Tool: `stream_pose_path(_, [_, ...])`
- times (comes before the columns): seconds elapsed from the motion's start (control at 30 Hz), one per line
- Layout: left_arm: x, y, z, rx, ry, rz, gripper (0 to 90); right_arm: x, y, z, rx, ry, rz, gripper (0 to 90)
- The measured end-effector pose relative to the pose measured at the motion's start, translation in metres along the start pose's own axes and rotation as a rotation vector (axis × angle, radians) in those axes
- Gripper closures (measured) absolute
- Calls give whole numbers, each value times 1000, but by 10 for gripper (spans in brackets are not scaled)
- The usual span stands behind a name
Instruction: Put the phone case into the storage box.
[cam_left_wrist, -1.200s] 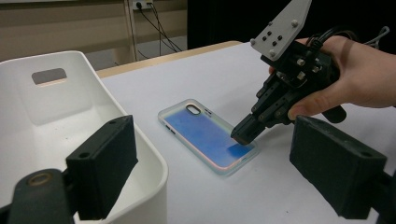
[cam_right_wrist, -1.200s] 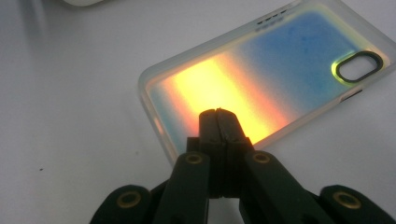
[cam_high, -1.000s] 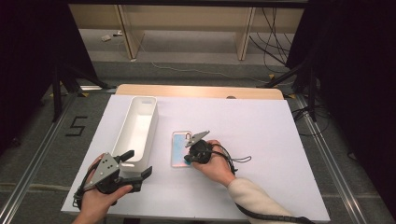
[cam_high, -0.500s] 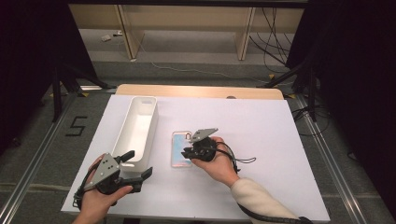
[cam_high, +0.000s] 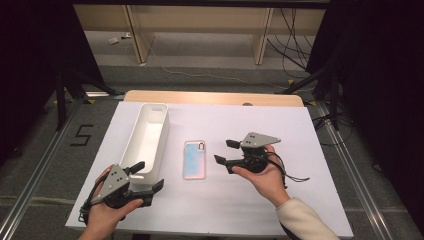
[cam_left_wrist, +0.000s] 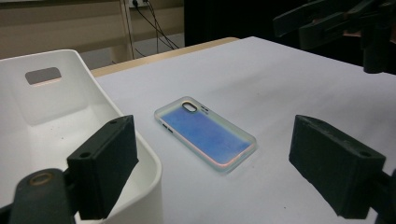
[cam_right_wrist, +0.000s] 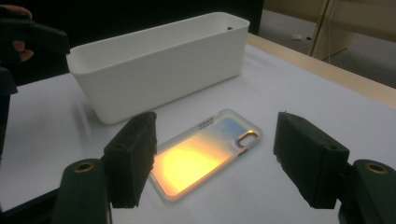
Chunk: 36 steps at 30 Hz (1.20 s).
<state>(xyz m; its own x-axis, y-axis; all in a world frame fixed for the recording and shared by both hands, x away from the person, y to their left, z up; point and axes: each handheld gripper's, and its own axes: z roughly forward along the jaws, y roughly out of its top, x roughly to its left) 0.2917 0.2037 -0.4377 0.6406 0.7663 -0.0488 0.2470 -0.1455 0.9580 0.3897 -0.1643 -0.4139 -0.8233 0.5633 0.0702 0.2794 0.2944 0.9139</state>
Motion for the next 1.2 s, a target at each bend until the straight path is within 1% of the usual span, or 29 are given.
stream_pose_path(0.03, [1,0,0,2,3,-2,144,-1,-2,-2,-20,9,11,293])
stream_pose_path(0.07, [1,0,0,2,3,-2,144,-2,-3,-6,-18,0,13,283])
stream_pose_path(0.1, [1,0,0,0,4,-3,144,-3,-4,-9,-29,0,19,279])
stream_pose_path(0.13, [0,0,0,-7,1,-3,144,-3,-6,-13,-30,-3,26,276])
stream_pose_path(0.17, [0,0,0,-7,1,-3,144,-3,-6,-13,-30,-3,26,276])
stream_pose_path(0.2, [0,0,0,-8,0,1,144,-3,-9,-18,-30,-7,35,268])
stream_pose_path(0.27, [0,0,0,-6,1,1,144,-3,-10,-20,-32,-2,36,268])
stream_pose_path(0.3, [0,1,0,-5,3,0,144,-3,-12,-24,-28,-14,34,270])
stream_pose_path(0.37, [0,1,0,-5,3,0,144,-3,-14,-25,-38,-11,41,272])
stream_pose_path(0.4, [1,1,1,-10,0,-4,144,-2,-15,-26,-28,-14,45,271])
stream_pose_path(0.47, [1,1,1,-12,-2,-11,144,-2,-16,-26,-32,-14,49,271])
stream_pose_path(0.5, [1,1,1,-5,2,-8,144,-2,-17,-28,-25,-29,35,270])
stream_pose_path(0.53, [1,1,1,-4,2,-9,144,-2,-18,-26,-35,-23,36,270])
stream_pose_path(0.6, [1,1,2,-4,1,-9,144,0,-19,-27,-26,-22,41,270])
stream_pose_path(0.63, [1,0,1,-2,2,-6,144,1,-19,-28,-11,-26,24,270])
stream_pose_path(0.67, [1,0,1,-3,2,-6,144,1,-19,-27,-8,-17,28,269])
stream_pose_path(0.7, [1,0,1,-3,2,-7,144,2,-20,-26,-19,-14,29,270])
stream_pose_path(0.73, [1,0,0,-4,2,-6,144,2,-20,-26,-26,-24,14,269])
stream_pose_path(0.77, [1,0,0,-4,2,-6,144,3,-19,-27,-10,-30,11,270])
stream_pose_path(0.8, [1,0,0,-9,2,-4,144,4,-20,-25,-16,-8,19,270])
stream_pose_path(0.87, [1,1,0,-11,3,-7,144,4,-19,-26,-6,-18,17,269])
stream_pose_path(0.9, [1,1,0,-10,3,-7,144,4,-19,-25,-7,-26,6,269])
stream_pose_path(0.93, [1,0,1,-13,-4,-7,144,5,-20,-25,-10,-25,2,273])
stream_pose_path(0.97, [1,0,1,-13,-4,-7,144,5,-20,-24,-18,-22,-14,274])
stream_pose_path(1.07, [0,0,0,-10,-3,-4,144,7,-20,-25,-8,-15,-10,275])
stream_pose_path(1.1, [0,0,-1,-7,-1,-3,144,9,-20,-22,-29,-11,-20,275])
stream_pose_path(1.13, [1,0,-2,-11,-1,1,144,10,-19,-22,-14,-18,-23,275])
stream_pose_path(1.17, [1,0,-2,-11,-1,1,144,11,-19,-22,-11,-11,-25,275])
stream_pose_path(1.2, [0,0,-3,-12,0,-2,144,11,-19,-20,-30,-25,-44,277])
